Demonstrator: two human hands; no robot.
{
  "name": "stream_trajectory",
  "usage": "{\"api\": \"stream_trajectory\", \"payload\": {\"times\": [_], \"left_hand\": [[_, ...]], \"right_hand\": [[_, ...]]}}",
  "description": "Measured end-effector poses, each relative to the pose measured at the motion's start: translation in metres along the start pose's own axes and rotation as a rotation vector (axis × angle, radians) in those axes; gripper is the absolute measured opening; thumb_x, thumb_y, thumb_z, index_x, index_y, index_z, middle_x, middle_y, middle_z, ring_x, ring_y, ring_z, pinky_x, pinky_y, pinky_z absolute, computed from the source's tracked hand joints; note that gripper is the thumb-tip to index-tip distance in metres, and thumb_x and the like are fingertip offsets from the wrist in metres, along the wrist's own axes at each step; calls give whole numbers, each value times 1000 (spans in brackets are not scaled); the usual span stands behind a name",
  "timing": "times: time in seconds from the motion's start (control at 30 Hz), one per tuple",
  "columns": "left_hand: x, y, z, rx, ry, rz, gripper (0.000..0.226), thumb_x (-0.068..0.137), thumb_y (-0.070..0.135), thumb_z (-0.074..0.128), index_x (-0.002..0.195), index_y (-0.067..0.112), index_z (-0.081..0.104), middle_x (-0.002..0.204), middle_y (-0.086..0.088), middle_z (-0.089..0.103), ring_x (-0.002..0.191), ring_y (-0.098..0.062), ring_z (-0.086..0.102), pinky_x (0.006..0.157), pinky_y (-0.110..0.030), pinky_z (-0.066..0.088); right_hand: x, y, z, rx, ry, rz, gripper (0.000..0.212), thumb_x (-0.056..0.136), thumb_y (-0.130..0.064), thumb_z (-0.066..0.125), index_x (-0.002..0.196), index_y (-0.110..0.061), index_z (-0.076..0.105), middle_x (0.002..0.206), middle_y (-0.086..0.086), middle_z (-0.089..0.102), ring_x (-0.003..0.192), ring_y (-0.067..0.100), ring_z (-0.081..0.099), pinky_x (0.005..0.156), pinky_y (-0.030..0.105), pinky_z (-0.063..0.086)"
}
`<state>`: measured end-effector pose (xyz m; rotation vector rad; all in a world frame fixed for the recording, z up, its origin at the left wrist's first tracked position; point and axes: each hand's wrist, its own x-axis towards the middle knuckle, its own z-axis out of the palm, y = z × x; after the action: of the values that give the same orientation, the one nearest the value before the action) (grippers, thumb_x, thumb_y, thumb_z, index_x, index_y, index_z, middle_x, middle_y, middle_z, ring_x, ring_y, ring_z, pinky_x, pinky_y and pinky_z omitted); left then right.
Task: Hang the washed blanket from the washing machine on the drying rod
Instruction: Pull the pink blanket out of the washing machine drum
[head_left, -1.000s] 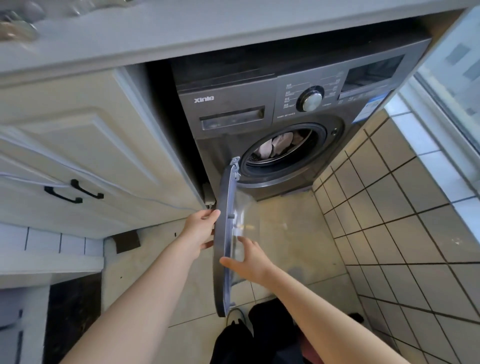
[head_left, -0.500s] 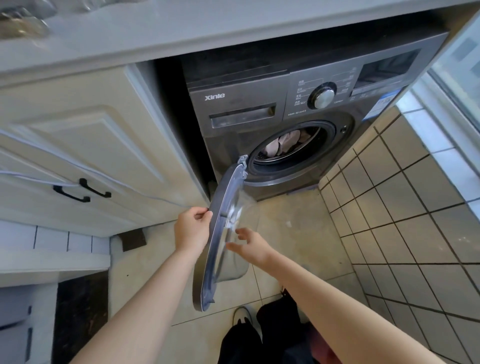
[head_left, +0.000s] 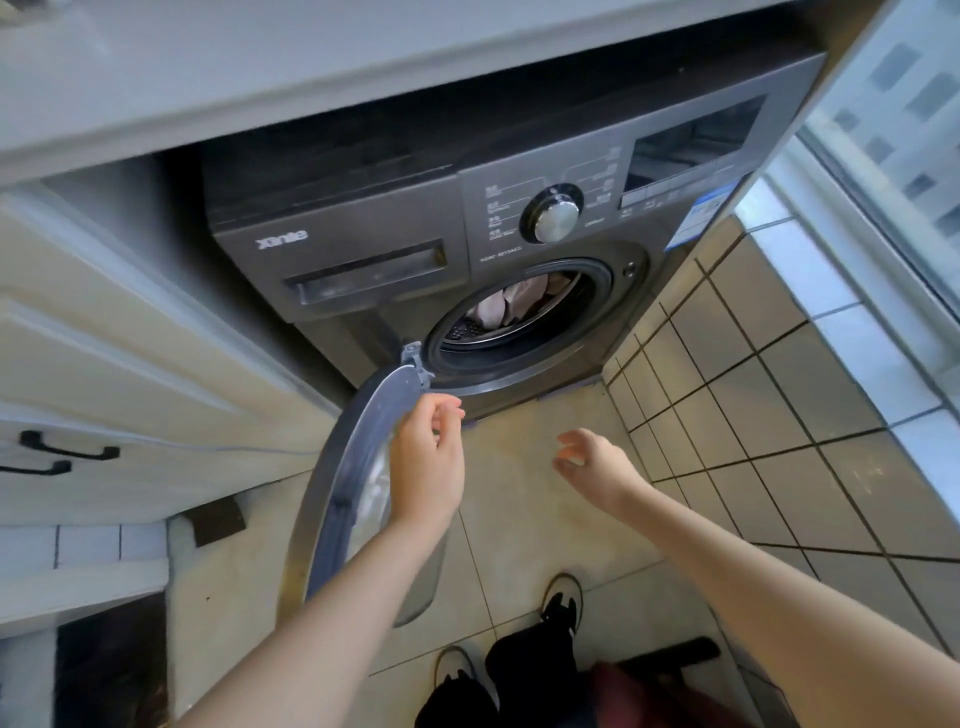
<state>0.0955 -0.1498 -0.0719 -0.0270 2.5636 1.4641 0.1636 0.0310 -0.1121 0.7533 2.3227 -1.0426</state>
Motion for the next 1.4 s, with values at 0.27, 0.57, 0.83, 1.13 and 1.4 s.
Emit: {"api": "stream_trajectory", "payload": {"times": [0.27,0.57,0.83,1.13,1.4], "left_hand": [[68,-23,88,224,-138,-80,16,98,27,43,90,24,56,91,3,65,82,-19,56,68,-29,39],[146,-101,156,671,-298,-22,35,101,33,38,121,12,56,122,-10,61,115,-30,50,89,-37,41],[226,-143,200,879,-105,290,52,94,23,51,141,5,36,148,-9,35,135,-27,30,107,-35,32],[312,-145,225,1005,121,226,110,80,31,72,151,17,-11,159,-17,-3,143,-44,9,116,-48,21],[356,-160,223,914,330,30,99,83,31,69,152,19,-1,158,-18,9,145,-37,9,117,-49,14]], "right_hand": [[100,54,-51,-128,36,-68,37,93,-20,56,129,-11,53,124,4,64,116,24,57,95,27,42],[216,70,-51,-340,103,-290,43,93,-21,57,133,-10,49,126,10,58,116,27,56,95,35,48],[319,63,-21,-450,234,-385,49,93,-28,57,138,-13,42,128,11,54,118,29,49,94,42,49],[389,32,-2,-475,308,-513,50,94,-32,56,133,-4,40,130,18,49,115,39,51,94,41,42],[438,13,12,-401,306,-431,80,95,-44,51,149,1,13,144,26,36,127,40,43,96,40,43]]}}
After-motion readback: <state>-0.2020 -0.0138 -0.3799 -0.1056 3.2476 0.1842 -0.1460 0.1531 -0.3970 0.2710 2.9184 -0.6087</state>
